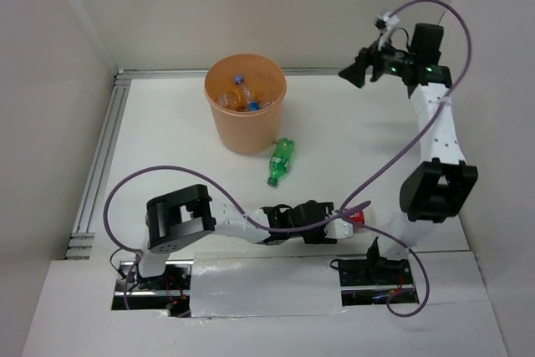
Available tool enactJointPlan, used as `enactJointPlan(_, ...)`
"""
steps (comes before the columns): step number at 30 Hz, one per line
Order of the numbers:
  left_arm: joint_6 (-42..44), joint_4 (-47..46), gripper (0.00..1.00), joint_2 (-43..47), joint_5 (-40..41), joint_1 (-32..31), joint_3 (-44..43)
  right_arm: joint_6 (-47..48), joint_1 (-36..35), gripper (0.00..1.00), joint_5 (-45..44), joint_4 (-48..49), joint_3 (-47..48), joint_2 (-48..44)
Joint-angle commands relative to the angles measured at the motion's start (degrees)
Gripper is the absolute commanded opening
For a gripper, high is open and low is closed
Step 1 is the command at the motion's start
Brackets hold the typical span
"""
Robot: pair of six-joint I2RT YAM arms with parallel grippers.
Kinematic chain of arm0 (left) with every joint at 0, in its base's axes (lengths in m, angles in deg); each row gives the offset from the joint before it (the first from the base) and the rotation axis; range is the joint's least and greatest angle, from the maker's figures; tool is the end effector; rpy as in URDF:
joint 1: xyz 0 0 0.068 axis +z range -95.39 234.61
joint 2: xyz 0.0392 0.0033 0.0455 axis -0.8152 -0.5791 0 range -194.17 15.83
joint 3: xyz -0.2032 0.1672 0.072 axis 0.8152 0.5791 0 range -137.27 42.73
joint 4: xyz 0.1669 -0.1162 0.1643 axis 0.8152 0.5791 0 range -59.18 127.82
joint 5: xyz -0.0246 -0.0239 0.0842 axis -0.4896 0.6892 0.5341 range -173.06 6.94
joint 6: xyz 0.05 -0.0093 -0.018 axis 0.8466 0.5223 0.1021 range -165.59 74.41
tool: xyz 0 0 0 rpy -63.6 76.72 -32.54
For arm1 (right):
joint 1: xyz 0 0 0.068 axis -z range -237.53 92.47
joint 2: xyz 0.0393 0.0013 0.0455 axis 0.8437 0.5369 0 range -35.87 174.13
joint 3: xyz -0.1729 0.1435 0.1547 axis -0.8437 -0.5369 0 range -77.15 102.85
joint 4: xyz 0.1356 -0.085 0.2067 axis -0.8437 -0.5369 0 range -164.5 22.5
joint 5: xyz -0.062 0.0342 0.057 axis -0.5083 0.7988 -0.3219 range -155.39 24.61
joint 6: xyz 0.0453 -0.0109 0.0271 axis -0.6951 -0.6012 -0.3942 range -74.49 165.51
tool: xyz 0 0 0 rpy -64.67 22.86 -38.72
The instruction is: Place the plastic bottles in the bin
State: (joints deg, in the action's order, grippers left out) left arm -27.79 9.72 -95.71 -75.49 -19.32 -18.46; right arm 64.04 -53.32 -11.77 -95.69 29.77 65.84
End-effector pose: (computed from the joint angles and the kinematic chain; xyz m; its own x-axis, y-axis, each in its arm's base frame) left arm 0.1193 -0.3973 0.1553 0.1527 0.5647 -0.8110 0.9180 0.2229 0.3280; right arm 0.4007 -0.0009 0.4168 -0.1481 -0.1780 -0.9728 -0.7834 0.6215 0.0055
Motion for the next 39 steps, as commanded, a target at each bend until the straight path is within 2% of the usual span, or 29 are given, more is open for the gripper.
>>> enactJointPlan(1,-0.04,1.68,0.67,-1.39,-4.50,-0.34,-1.92,10.03,3.51,0.86,4.38,-9.08,-10.09,-8.88)
enactJointPlan(3,-0.83,1.68,0.49,-0.61,-2.40,-0.34,-1.92,12.49,8.26,0.72,4.38,-10.83,-14.61,-13.79)
enactJointPlan(4,-1.88,1.68,0.24,0.09,-1.60,-0.34,-1.92,14.24,9.67,0.65,3.77,-11.45,-16.54,-15.30)
enactJointPlan(5,-3.11,1.68,0.00,0.88,0.06,0.19,-1.92,15.39,11.94,0.50,3.16,-12.32,-20.22,-16.62)
enactJointPlan(6,-4.17,1.68,0.00,3.15,2.68,0.19,-1.92,16.62,12.83,0.40,2.28,-13.90,-21.99,-19.24)
enactJointPlan(7,-5.48,3.07,0.00,4.74,3.49,0.80,-1.92,17.24,13.37,0.36,0.53,-13.91,-23.58,-20.49)
enactJointPlan(9,-7.42,4.22,0.00,8.17,6.21,2.38,-3.31,17.95,13.98,0.36,-6.58,-14.44,-28.32,-24.25)
enactJointPlan(11,-11.10,6.15,0.00,14.12,8.68,4.31,-4.98,17.95,15.39,0.56,-10.80,-14.44,-30.79,-26.47)
enactJointPlan(12,-12.78,8.25,0.00,16.16,8.69,7.54,-7.17,18.73,16.78,0.78,-13.87,-15.14,-32.89,-28.22)
enactJointPlan(13,-14.53,9.40,0.00,18.10,8.69,9.31,-8.58,20.13,17.49,0.84,-14.94,-15.67,-33.87,-28.93)
enactJointPlan(18,-22.28,12.22,0.00,25.67,10.88,22.04,-17.80,24.45,22.67,0.87,-17.06,-18.83,-38.70,-30.96)
enactJointPlan(22,-24.22,11.61,0.00,24.89,14.92,29.78,-21.68,25.60,24.01,0.86,-15.31,-21.03,-41.16,-32.01)
enactJointPlan(24,-24.92,12.84,0.04,23.31,16.41,33.74,-22.31,26.82,24.01,0.86,-15.31,-21.82,-41.78,-32.54)
enactJointPlan(26,-24.92,13.36,0.08,21.03,16.42,35.95,-22.83,29.45,24.01,0.91,-15.91,-22.62,-41.79,-33.32)
enactJointPlan(28,-25.62,12.67,0.27,19.71,16.95,38.50,-22.31,31.56,24.01,0.97,-16.53,-24.28,-41.79,-33.33)
enactJointPlan(29,-25.62,12.67,0.38,18.14,17.73,39.12,-22.31,35.23,24.01,1.00,-16.54,-26.64,-41.00,-33.33)
enactJointPlan(30,-26.76,12.67,0.73,17.34,18.26,39.74,-22.31,37.88,24.01,1.00,-16.54,-28.40,-40.30,-33.33)
enactJointPlan(31,-27.38,13.36,0.90,16.55,18.27,40.35,-22.31,41.03,24.01,1.00,-16.54,-30.68,-38.46,-33.33)
enactJointPlan(33,-27.38,13.98,1.00,15.22,17.66,41.41,-23.89,50.93,24.01,1.00,-15.92,-36.31,-37.66,-33.94)
enactJointPlan(36,-27.39,13.29,1.00,14.60,17.13,42.11,-25.30,62.63,24.01,0.97,-17.93,-38.00,-39.05,-36.75)
enactJointPlan(39,-27.38,13.28,1.00,15.30,17.12,42.64,-26.70,66.53,24.01,0.95,-18.56,-39.75,-41.16,-37.38)
